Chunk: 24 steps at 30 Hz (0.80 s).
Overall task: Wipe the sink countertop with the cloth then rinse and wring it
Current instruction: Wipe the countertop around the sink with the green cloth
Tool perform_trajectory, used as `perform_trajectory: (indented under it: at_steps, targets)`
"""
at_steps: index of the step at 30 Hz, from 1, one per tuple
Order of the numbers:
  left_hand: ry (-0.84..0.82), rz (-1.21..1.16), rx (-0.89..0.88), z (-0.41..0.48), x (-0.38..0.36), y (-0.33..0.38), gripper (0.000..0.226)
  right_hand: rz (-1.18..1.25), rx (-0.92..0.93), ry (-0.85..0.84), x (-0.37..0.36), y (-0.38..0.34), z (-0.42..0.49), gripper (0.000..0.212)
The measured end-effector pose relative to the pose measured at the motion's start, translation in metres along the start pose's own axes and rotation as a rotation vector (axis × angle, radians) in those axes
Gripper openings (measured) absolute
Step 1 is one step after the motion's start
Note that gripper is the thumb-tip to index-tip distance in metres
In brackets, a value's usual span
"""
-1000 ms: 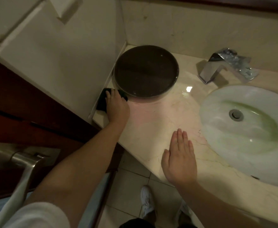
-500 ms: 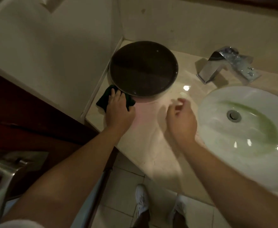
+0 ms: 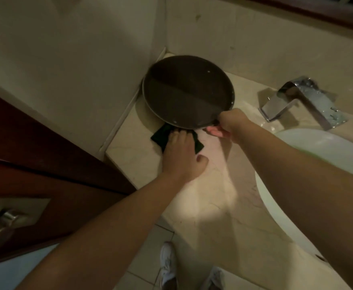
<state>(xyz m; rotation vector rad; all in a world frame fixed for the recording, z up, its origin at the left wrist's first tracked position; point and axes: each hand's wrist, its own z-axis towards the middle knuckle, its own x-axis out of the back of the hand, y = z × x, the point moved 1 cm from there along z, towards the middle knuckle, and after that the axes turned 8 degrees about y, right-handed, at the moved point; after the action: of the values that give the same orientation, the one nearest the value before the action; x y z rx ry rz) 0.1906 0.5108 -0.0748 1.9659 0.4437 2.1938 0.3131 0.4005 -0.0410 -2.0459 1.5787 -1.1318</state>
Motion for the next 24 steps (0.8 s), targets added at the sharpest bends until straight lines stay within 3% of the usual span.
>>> perform_trajectory:
  at_steps: [3, 7, 10, 12, 16, 19, 22, 24]
  targets:
    - [0.019, -0.080, -0.049, 0.008, -0.007, 0.020, 0.069, -0.020, 0.006, 0.003, 0.002, -0.003, 0.001, 0.027]
    - [-0.113, 0.075, -0.345, -0.008, -0.016, 0.053, 0.088, -0.037, 0.012, -0.007, 0.004, -0.002, -0.001, 0.020]
    - [-0.290, -0.042, -0.487, -0.036, -0.027, 0.078, 0.090, -0.032, 0.008, -0.023, 0.006, -0.002, -0.007, 0.022]
    - [-0.285, -0.072, -0.507, -0.049, -0.029, 0.076, 0.083, -0.081, 0.030, -0.024, 0.010, -0.003, -0.014, 0.026]
    - [-0.151, -0.049, -0.477, -0.061, -0.017, 0.038, 0.071, -0.177, 0.100, 0.057, 0.023, -0.002, -0.022, 0.028]
    - [-0.133, -0.068, -0.379, -0.077, -0.004, -0.005, 0.067, -0.405, 0.354, 0.271, 0.034, 0.016, -0.045, 0.034]
    - [-0.094, 0.010, -0.170, -0.087, 0.008, -0.042, 0.072, -0.489, 0.638, 0.322, 0.042, 0.077, -0.102, 0.046]
    - [-0.029, 0.070, 0.029, -0.084, 0.014, -0.061, 0.076, -0.524, 0.695, 0.308, 0.048, 0.134, -0.140, 0.062]
